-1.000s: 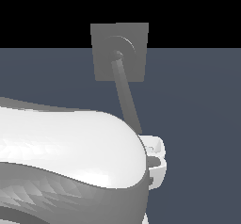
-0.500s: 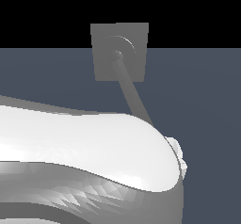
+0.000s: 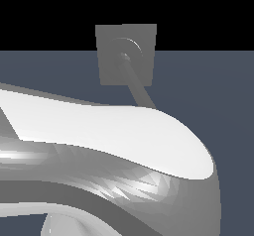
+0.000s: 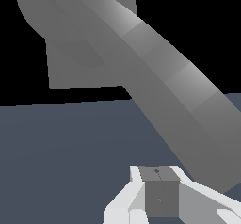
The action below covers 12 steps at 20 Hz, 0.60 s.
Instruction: Turn on the faucet by rotating a designated handle.
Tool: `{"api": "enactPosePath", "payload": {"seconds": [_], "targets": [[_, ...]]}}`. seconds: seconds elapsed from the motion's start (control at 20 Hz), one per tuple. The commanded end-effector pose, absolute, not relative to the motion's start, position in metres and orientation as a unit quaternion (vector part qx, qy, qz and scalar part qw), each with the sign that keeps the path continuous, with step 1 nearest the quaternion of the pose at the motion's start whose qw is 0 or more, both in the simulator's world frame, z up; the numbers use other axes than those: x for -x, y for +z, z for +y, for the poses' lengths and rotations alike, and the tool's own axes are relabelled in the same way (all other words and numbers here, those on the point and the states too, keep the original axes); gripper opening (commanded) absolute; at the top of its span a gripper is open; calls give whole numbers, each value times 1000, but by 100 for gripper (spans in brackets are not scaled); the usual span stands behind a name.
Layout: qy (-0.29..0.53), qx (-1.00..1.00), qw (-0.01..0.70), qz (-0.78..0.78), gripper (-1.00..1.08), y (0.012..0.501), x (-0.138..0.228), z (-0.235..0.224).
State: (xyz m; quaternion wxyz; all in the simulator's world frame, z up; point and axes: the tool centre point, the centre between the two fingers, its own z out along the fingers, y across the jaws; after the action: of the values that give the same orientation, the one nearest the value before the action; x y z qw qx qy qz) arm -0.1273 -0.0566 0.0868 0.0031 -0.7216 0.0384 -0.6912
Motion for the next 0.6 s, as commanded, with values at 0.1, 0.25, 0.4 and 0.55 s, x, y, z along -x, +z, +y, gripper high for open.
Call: {"api": "enactPosePath", "payload": {"seconds": [0.1, 0.25, 0.4, 0.55], "targets": [[-703, 710, -6, 40, -100, 112, 126, -79], [-703, 710, -7, 40, -100, 120, 126, -88], [-704, 709, -7, 40, -100, 127, 126, -97], [-704, 709, -7, 40, -100, 134, 126, -105]]}}
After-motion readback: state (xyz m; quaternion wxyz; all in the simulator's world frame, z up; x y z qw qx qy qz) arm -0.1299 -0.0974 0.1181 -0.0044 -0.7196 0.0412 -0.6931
